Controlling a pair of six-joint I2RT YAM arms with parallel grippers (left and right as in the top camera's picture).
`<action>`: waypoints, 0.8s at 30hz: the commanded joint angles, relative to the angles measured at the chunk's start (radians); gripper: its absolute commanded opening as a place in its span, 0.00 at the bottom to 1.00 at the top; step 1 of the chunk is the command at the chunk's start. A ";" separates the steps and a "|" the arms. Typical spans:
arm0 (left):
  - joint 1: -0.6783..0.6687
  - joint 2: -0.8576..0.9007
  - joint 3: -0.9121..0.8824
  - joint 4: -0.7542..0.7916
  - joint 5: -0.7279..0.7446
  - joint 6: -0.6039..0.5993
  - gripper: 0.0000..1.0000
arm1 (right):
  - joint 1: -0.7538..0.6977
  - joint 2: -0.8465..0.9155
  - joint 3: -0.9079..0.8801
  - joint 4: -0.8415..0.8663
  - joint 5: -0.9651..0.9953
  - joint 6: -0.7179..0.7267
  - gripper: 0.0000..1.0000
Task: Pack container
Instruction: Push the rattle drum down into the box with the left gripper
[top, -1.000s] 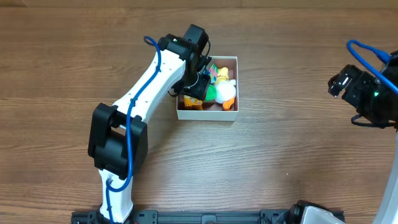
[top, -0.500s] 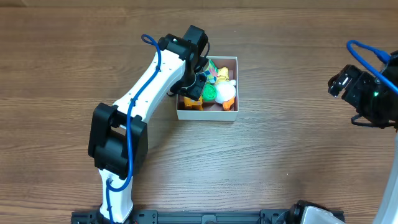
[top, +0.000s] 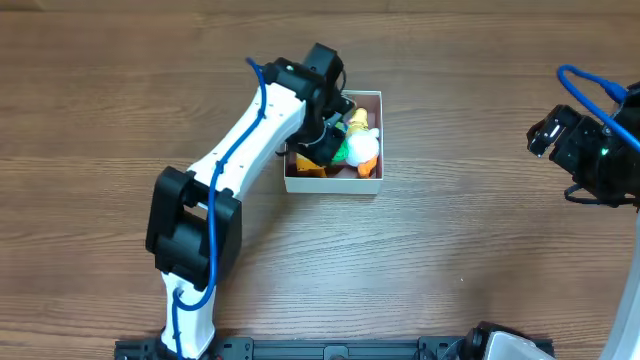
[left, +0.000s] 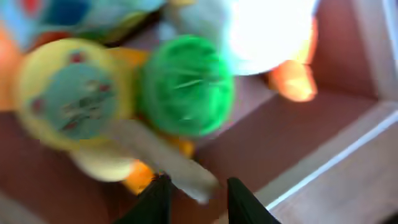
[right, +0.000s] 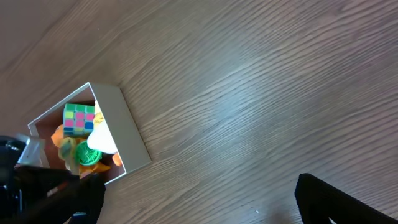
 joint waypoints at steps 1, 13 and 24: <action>-0.032 0.022 -0.008 0.003 0.065 0.073 0.31 | 0.000 -0.005 0.007 0.003 -0.002 -0.004 1.00; -0.032 0.019 -0.111 0.048 0.043 0.063 0.42 | 0.000 -0.005 0.007 0.001 0.013 -0.003 1.00; -0.030 -0.005 0.267 -0.139 -0.024 -0.017 0.64 | 0.000 -0.005 0.007 -0.003 0.013 -0.003 1.00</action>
